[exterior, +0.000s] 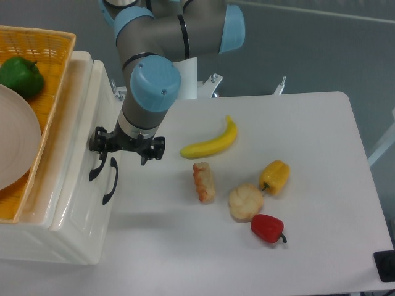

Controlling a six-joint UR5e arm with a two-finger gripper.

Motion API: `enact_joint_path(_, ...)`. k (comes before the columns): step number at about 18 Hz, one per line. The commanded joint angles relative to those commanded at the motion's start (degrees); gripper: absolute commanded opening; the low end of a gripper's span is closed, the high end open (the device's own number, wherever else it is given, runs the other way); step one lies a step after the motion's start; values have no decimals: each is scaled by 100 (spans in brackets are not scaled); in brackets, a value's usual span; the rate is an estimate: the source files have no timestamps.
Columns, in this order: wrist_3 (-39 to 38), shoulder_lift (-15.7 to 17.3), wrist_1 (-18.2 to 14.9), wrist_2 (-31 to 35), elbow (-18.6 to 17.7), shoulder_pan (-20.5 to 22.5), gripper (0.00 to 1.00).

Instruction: Slide the top white drawer open

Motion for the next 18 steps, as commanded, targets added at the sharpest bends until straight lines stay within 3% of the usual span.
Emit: enact_joint_path(18,123,0,35,105,0,0,100)
